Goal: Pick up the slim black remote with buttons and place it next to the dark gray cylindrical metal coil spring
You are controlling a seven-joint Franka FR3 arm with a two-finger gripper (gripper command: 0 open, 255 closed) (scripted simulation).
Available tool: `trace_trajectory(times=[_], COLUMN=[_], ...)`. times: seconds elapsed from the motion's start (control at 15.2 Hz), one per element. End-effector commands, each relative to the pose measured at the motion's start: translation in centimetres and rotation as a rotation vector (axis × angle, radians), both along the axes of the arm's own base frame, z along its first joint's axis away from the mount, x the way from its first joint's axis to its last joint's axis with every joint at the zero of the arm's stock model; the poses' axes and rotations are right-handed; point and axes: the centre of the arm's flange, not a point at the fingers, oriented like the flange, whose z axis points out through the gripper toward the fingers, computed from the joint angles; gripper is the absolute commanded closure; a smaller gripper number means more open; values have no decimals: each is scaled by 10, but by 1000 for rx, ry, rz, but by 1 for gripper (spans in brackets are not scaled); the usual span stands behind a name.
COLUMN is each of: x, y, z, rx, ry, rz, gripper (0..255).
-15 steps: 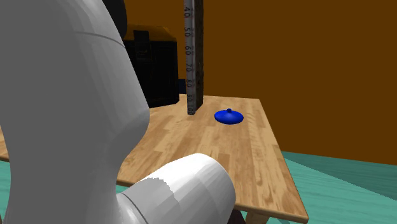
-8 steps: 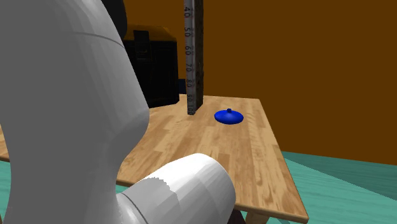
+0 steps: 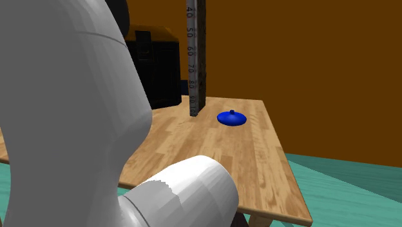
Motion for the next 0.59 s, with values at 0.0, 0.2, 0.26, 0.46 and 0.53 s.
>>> trace_trajectory(times=[0.0,0.2,0.26,0.46,0.53], x=[2,3,3,3,3], y=[0,-1,-1,-1,-1], z=[24,34,34,34,34], rx=[0,0,0,0,0], ry=[0,0,0,0,0], rz=[0,0,0,0,0], gripper=[0,0,0,0,0])
